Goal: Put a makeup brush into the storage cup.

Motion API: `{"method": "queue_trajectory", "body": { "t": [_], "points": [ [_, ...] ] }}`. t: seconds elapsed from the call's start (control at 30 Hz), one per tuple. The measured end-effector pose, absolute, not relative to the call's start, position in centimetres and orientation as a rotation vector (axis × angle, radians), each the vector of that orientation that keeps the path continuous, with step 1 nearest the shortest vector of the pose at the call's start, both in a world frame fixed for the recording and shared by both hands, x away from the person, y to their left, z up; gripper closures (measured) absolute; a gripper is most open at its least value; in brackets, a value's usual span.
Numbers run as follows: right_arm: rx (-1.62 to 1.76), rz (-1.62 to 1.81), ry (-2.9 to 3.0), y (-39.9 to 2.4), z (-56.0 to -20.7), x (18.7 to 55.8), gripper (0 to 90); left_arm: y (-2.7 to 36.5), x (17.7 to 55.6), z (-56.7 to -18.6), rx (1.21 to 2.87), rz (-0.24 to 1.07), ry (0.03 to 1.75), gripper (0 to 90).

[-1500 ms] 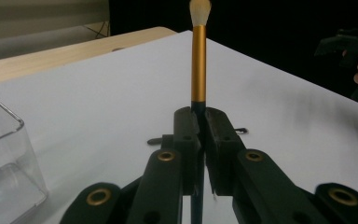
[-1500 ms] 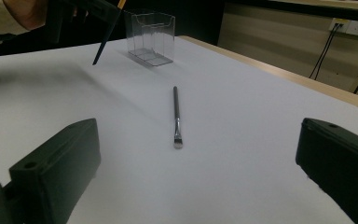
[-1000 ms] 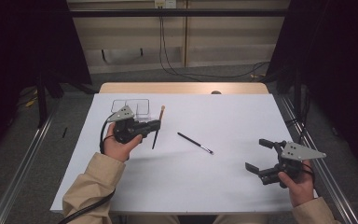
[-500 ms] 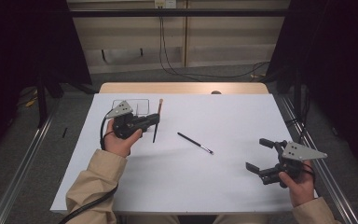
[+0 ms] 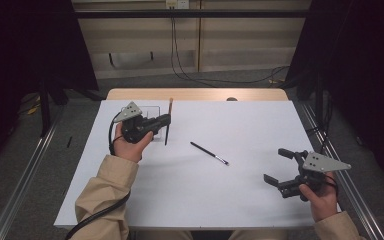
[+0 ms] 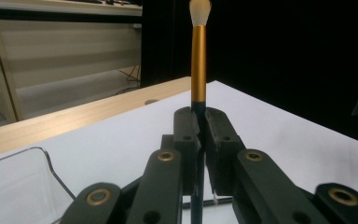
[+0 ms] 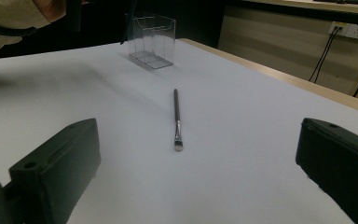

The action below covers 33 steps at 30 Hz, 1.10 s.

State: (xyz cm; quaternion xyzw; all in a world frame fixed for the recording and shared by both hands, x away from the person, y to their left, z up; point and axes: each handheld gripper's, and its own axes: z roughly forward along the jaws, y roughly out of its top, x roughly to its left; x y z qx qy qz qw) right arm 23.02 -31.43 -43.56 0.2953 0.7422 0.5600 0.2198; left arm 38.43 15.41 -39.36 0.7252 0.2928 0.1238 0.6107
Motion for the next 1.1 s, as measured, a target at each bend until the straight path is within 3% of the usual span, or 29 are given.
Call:
{"method": "queue_trajectory", "body": {
  "t": [1.1],
  "points": [
    [0.814, 1.552, 2.057, -31.5, -43.6, 23.0, 0.0, 15.6, 40.8, -37.8, 1.612, 0.359, 0.721, 84.1]
  ]
}}
